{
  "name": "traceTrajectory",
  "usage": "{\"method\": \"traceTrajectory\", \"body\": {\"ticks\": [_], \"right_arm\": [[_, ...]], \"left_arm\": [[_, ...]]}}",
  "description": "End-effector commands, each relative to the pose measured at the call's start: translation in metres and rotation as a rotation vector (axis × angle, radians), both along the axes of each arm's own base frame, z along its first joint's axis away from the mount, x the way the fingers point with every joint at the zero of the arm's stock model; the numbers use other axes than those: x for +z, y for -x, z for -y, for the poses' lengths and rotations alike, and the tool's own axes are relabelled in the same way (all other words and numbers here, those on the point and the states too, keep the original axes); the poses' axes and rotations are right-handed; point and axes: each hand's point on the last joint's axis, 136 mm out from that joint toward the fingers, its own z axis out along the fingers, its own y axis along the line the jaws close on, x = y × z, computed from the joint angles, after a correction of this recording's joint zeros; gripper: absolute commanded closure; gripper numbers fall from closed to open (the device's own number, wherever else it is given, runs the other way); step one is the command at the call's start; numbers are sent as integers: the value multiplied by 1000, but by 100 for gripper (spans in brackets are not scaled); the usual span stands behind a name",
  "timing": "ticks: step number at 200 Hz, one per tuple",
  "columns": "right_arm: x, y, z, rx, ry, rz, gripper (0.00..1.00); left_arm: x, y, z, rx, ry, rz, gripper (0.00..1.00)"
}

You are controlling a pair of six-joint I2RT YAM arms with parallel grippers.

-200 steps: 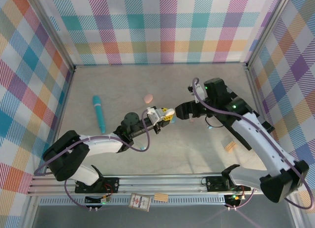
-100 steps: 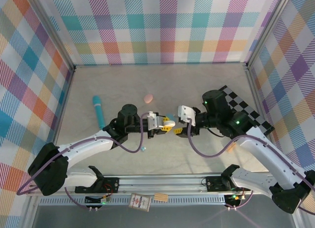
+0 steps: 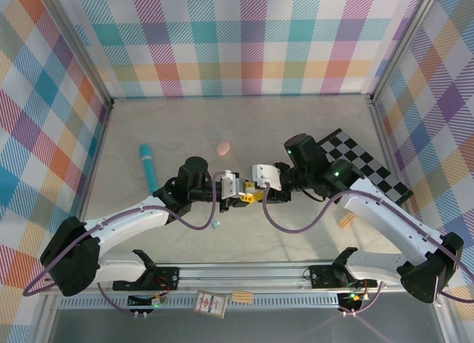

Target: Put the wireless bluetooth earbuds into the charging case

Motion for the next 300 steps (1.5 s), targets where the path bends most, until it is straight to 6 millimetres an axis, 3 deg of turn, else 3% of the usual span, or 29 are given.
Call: {"method": "traceTrajectory", "body": {"ticks": [1,38,72,96,124,142,156,177,201,234,268,300], "right_arm": [[6,2,-4,32,-3,17,55],[1,3,-5,30,12,6,58],[-3,-3,-5,1,26,17,80],[-1,-7,-4,-21,23,36,85],[-3,-13,0,-60,24,57,81],[-5,-24,3,-118,7,71,82],[-3,-31,8,-164,-35,55,82],[-3,-45,12,-242,-122,18,83],[-9,-82,24,-461,-211,-65,86],[-21,-126,31,-762,-389,-310,83],[-67,-169,36,-1093,-418,-703,82],[-114,-198,14,-1198,-394,-928,82]], "left_arm": [[30,0,1,-17,77,47,100],[34,-4,3,0,103,43,100],[37,-5,4,-3,110,44,100],[35,-4,3,-7,100,56,99],[26,-10,-1,44,69,60,64],[23,-22,-8,149,98,53,23],[18,-28,-15,211,116,67,0],[5,-35,-27,303,112,73,0],[-11,-45,-46,432,114,81,0],[-32,-55,-70,582,93,89,0],[-47,-52,-73,574,27,71,0],[-52,-49,-73,560,8,76,0]]}}
